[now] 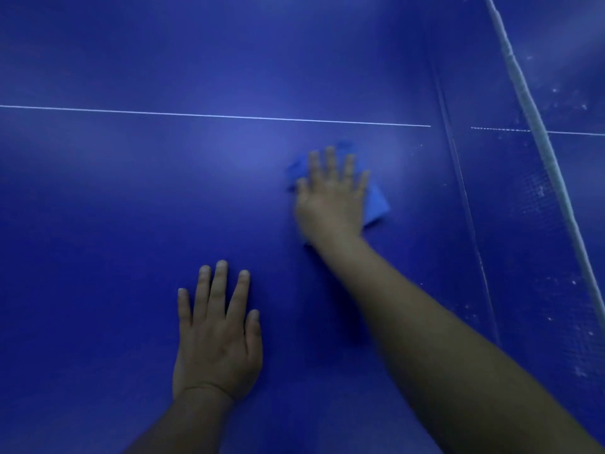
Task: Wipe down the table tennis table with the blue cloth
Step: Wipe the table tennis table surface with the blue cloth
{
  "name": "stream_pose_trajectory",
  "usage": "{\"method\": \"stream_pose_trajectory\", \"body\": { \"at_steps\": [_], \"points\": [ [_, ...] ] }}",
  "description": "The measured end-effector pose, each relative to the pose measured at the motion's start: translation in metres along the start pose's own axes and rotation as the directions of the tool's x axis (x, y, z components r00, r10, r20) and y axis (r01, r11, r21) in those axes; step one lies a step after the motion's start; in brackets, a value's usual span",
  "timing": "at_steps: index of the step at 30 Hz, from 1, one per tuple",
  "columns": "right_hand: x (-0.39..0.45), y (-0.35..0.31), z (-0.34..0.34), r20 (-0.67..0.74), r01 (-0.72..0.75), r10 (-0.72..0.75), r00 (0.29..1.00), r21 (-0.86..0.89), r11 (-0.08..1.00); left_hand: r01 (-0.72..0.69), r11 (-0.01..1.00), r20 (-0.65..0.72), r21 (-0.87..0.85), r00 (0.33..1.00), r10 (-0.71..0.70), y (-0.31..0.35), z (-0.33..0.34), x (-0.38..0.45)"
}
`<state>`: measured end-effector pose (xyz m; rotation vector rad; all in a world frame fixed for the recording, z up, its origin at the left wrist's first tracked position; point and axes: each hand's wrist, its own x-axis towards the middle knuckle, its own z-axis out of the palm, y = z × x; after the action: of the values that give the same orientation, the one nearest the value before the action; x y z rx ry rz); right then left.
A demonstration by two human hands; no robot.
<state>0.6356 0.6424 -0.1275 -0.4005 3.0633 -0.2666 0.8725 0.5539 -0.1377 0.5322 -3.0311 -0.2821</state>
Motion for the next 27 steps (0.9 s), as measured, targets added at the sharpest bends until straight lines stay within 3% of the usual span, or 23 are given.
{"method": "stream_pose_trajectory", "body": {
  "at_steps": [2, 3, 4, 6, 9, 10, 12, 13, 15, 17, 19, 20, 21, 24, 27],
  "points": [
    [-0.032, -0.035, 0.006, 0.092, 0.330, -0.331, 0.939, 0.026, 0.944, 0.004, 1.000, -0.012, 0.001, 1.000, -0.004, -0.001, 0.000, 0.001],
    [-0.038, -0.036, 0.006, 0.132, 0.409, -0.409, 0.903, 0.031, 0.912, 0.007, 1.000, -0.014, 0.000, 1.000, -0.007, 0.000, 0.000, 0.000],
    [-0.035, -0.023, 0.003, 0.149, 0.406, -0.404, 0.902, 0.017, 0.914, 0.009, 1.000, -0.015, -0.003, 1.000, -0.009, 0.000, 0.000, 0.000],
    [-0.022, 0.027, -0.004, 0.082, 0.191, -0.186, 0.979, -0.055, 0.980, 0.010, 1.000, -0.002, -0.011, 1.000, -0.010, 0.001, -0.001, 0.000],
    [-0.016, 0.097, -0.017, 0.057, -0.096, 0.101, 0.993, -0.076, 0.992, 0.016, 1.000, 0.031, -0.005, 0.999, -0.016, 0.002, -0.001, 0.000],
    [-0.024, 0.098, -0.017, 0.058, -0.083, 0.087, 0.995, -0.067, 0.994, 0.017, 1.000, 0.038, 0.001, 0.999, -0.017, 0.000, 0.000, 0.000],
    [-0.055, 0.079, -0.011, 0.028, 0.124, -0.123, 0.992, -0.049, 0.991, 0.013, 1.000, 0.036, -0.004, 0.999, -0.013, -0.001, 0.000, -0.002],
    [-0.080, 0.071, -0.010, 0.042, 0.293, -0.291, 0.956, -0.031, 0.956, 0.010, 1.000, 0.027, -0.009, 1.000, -0.010, -0.001, 0.000, -0.002],
    [-0.140, 0.069, -0.011, 0.128, 0.600, -0.593, 0.795, -0.019, 0.800, 0.007, 1.000, 0.016, -0.016, 1.000, -0.006, -0.001, 0.000, -0.001],
    [-0.175, 0.087, -0.018, 0.206, 0.757, -0.743, 0.637, 0.016, 0.653, 0.007, 1.000, 0.014, -0.021, 1.000, -0.007, 0.001, -0.001, 0.000],
    [-0.151, 0.102, -0.019, 0.210, 0.806, -0.790, 0.575, 0.018, 0.592, 0.009, 1.000, 0.028, -0.018, 1.000, -0.009, 0.001, -0.002, 0.000],
    [-0.124, 0.103, -0.016, 0.209, 0.787, -0.768, 0.605, -0.007, 0.617, 0.012, 1.000, 0.037, -0.012, 0.999, -0.011, 0.001, -0.003, 0.000],
    [-0.091, 0.102, -0.015, 0.187, 0.728, -0.711, 0.678, -0.037, 0.685, 0.013, 1.000, 0.048, -0.010, 0.999, -0.013, 0.000, -0.003, 0.000],
    [-0.005, 0.106, -0.024, 0.180, 0.430, -0.417, 0.891, -0.039, 0.902, 0.023, 0.999, 0.072, -0.024, 0.997, -0.021, -0.001, -0.005, -0.002],
    [-0.011, 0.110, -0.023, 0.144, 0.293, -0.284, 0.948, -0.039, 0.955, 0.030, 0.999, 0.088, -0.022, 0.996, -0.028, 0.000, -0.005, -0.002]
  ]
}}
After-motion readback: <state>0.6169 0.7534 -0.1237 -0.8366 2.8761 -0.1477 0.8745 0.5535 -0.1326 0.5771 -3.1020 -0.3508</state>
